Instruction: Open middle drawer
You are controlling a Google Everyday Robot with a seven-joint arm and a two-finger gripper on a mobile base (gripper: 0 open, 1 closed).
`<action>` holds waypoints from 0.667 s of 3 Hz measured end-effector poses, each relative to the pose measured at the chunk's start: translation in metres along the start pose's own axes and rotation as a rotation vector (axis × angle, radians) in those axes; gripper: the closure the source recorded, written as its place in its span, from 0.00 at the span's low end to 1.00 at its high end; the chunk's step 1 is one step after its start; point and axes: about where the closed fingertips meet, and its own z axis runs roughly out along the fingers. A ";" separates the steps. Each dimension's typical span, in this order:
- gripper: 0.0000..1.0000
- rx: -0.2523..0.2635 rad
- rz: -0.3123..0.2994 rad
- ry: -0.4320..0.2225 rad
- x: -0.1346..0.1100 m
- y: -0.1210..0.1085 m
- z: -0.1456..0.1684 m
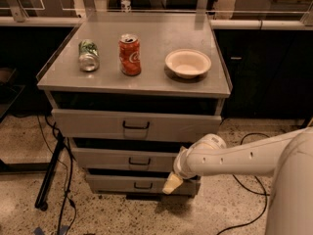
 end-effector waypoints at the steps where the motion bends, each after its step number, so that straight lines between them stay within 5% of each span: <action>1: 0.00 0.019 -0.009 -0.017 0.001 -0.005 -0.004; 2: 0.00 0.023 0.000 -0.009 0.011 -0.012 0.010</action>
Offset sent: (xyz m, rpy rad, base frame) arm 0.0195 -0.0198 -0.0351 -0.0076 -0.0238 -0.0252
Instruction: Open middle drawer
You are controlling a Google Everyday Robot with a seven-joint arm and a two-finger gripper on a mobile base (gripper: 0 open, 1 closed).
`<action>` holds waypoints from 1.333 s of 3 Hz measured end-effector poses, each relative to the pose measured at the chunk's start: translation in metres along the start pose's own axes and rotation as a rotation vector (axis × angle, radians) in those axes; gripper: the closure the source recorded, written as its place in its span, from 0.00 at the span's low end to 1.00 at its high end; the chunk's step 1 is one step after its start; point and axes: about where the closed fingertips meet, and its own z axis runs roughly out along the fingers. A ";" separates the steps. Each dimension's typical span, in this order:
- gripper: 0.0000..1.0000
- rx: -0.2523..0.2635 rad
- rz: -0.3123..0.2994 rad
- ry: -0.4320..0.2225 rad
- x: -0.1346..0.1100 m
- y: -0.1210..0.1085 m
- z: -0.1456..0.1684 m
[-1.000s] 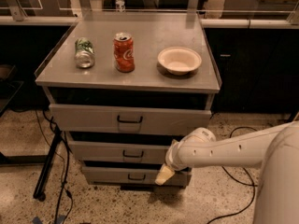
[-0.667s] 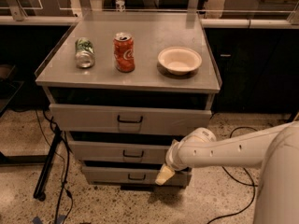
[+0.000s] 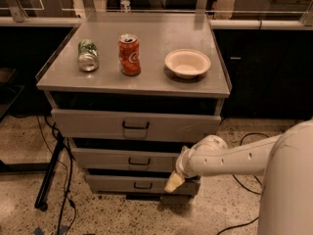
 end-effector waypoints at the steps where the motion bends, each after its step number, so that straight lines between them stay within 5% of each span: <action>1: 0.00 0.009 0.007 0.002 0.007 -0.008 0.010; 4: 0.00 -0.012 -0.006 0.022 0.011 -0.012 0.054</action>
Offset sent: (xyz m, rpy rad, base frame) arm 0.0148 -0.0154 -0.0401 -0.0084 0.0090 -0.0290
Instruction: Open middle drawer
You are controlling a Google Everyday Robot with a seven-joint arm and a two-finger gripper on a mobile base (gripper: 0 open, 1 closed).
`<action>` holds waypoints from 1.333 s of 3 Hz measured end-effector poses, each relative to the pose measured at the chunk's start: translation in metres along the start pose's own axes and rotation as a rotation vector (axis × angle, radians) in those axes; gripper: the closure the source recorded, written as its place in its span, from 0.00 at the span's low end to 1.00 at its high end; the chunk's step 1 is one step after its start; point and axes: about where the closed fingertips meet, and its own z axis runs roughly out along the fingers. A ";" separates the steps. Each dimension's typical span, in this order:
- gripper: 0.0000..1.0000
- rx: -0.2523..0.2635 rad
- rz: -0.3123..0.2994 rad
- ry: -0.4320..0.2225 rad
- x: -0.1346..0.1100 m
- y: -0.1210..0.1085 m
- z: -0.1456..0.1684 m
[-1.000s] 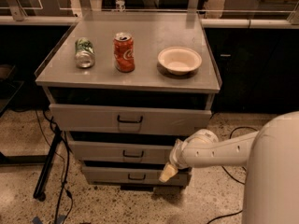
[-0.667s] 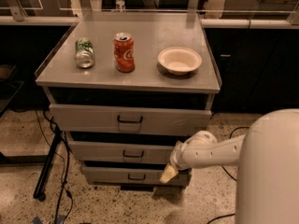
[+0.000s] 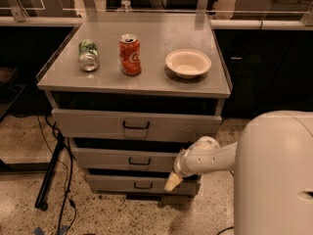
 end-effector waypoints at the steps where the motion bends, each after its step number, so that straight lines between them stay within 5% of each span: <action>1: 0.00 -0.029 -0.049 0.015 -0.005 0.013 0.013; 2: 0.00 -0.059 -0.079 0.031 -0.005 0.027 0.021; 4: 0.00 -0.145 -0.167 0.031 0.002 0.078 -0.031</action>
Offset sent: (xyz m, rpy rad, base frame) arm -0.0289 0.0328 -0.0423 -0.0629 0.0886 0.1506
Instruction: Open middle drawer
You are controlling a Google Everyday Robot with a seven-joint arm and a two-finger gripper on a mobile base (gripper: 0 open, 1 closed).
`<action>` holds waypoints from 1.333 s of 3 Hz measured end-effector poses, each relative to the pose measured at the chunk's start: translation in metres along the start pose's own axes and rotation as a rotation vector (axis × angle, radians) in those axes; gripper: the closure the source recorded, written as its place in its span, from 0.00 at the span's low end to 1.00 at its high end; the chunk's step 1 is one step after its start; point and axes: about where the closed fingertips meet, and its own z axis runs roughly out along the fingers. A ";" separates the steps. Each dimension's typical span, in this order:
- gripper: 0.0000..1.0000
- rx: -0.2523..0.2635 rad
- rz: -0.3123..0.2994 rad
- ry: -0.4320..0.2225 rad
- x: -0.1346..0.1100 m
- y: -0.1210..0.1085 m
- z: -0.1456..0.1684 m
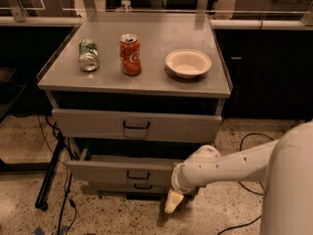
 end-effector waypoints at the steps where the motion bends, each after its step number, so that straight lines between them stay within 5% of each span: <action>1: 0.00 -0.008 -0.032 -0.010 -0.002 0.003 -0.002; 2: 0.00 -0.023 -0.044 -0.004 0.001 0.008 0.002; 4: 0.00 -0.145 -0.051 0.068 0.036 0.070 -0.015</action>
Offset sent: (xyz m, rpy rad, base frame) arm -0.0030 0.0025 0.0028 0.0050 -0.0058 0.0369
